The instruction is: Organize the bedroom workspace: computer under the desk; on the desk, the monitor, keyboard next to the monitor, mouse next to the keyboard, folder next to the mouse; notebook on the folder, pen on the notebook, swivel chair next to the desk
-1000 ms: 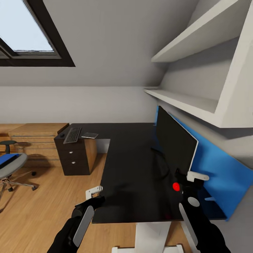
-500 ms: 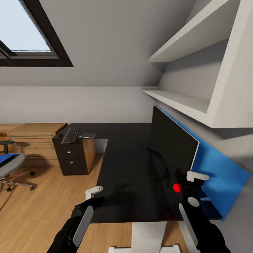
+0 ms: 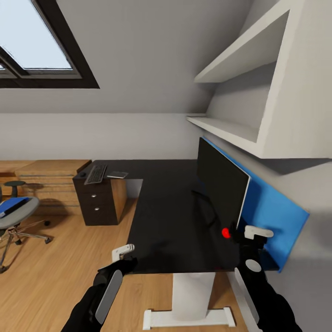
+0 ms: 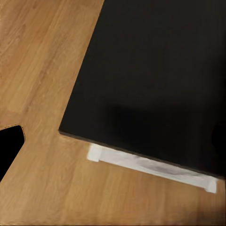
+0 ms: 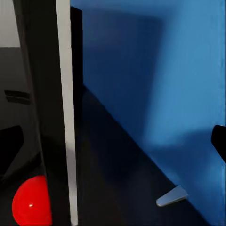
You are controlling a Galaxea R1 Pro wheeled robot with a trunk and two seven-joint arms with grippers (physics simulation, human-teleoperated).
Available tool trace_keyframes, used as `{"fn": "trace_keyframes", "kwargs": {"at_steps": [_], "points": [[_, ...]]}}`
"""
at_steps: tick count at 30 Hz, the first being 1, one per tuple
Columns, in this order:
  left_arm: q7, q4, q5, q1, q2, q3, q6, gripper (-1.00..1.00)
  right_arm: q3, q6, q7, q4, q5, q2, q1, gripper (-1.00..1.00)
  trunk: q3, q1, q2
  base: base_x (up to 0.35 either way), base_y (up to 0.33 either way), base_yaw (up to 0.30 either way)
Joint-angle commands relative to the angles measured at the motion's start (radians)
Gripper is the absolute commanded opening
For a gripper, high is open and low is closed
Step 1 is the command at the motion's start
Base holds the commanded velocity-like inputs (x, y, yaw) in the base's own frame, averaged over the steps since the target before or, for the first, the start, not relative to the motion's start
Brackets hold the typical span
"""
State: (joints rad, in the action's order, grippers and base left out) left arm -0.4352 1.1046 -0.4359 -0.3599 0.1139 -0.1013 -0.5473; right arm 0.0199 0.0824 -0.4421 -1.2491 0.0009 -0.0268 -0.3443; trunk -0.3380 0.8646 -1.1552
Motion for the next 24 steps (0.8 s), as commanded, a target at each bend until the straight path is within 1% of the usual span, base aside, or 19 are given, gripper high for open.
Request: {"fn": "trace_keyframes", "kwargs": {"at_steps": [1,4,7,8,10,12,13,14,15,16,18,21,24], "points": [[-0.009,0.001,-0.010,-0.001,0.000,-0.002,-0.001,1.00,0.003,0.008,-0.006,0.003,0.003,-0.001,0.000,1.00,-0.001,-0.001,-0.001,-0.327,0.095,0.000],[-0.008,0.001,-0.011,-0.001,-0.001,-0.001,-0.001,1.00,0.005,0.007,-0.005,0.020,0.023,0.001,0.000,1.00,-0.001,-0.001,-0.001,-0.305,0.159,0.000],[-0.008,0.001,-0.009,-0.001,-0.002,0.001,0.000,1.00,0.013,0.006,-0.001,0.023,0.030,0.004,0.000,1.00,-0.001,-0.001,-0.001,-0.269,0.217,0.000],[-0.008,0.000,-0.008,-0.001,-0.003,0.001,-0.001,1.00,0.043,0.006,-0.003,0.026,0.030,0.010,0.000,1.00,-0.001,-0.001,-0.001,-0.215,0.271,0.000],[-0.008,0.000,-0.009,-0.001,-0.004,0.002,-0.001,1.00,0.055,0.006,-0.005,0.028,0.030,0.017,0.000,1.00,-0.001,-0.001,-0.001,-0.204,0.278,0.000],[-0.009,-0.001,-0.009,-0.001,-0.006,0.002,-0.001,1.00,0.068,0.006,-0.006,0.034,0.031,0.030,0.000,1.00,-0.001,-0.001,-0.001,-0.189,0.289,0.000],[-0.006,-0.196,-0.008,-0.001,-0.073,0.002,0.007,1.00,0.108,0.007,-0.006,0.087,0.033,0.069,0.000,1.00,-0.001,-0.001,-0.001,-0.169,0.302,0.000],[-0.006,-0.239,-0.008,-0.001,-0.079,0.002,0.022,1.00,0.131,0.007,-0.006,0.103,0.033,0.075,0.000,1.00,-0.001,-0.001,-0.001,-0.168,0.302,0.000],[-0.005,-0.298,-0.007,-0.001,-0.084,0.001,0.073,1.00,0.172,0.006,-0.006,0.138,0.033,0.083,0.000,1.00,-0.001,-0.001,-0.001,-0.164,0.304,0.000],[-0.003,-0.459,-0.004,-0.001,-0.084,-0.004,0.279,1.00,0.285,-0.040,-0.006,0.240,0.033,0.093,-0.001,1.00,-0.001,-0.001,-0.001,-0.158,0.306,0.000],[-0.002,-0.521,0.006,-0.001,-0.084,-0.004,0.317,1.00,0.331,-0.067,-0.006,0.256,0.032,0.094,-0.001,1.00,-0.001,-0.001,-0.001,-0.158,0.306,0.000],[0.004,-0.560,0.023,-0.001,-0.083,-0.005,0.334,1.00,0.365,-0.078,-0.007,0.271,0.031,0.096,-0.001,1.00,-0.001,-0.001,-0.001,-0.157,0.306,0.000],[0.013,-0.580,0.044,-0.001,-0.080,-0.009,0.347,1.00,0.383,-0.084,-0.005,0.305,0.029,0.103,0.000,1.00,-0.001,-0.001,-0.001,-0.157,0.306,0.000]]}}
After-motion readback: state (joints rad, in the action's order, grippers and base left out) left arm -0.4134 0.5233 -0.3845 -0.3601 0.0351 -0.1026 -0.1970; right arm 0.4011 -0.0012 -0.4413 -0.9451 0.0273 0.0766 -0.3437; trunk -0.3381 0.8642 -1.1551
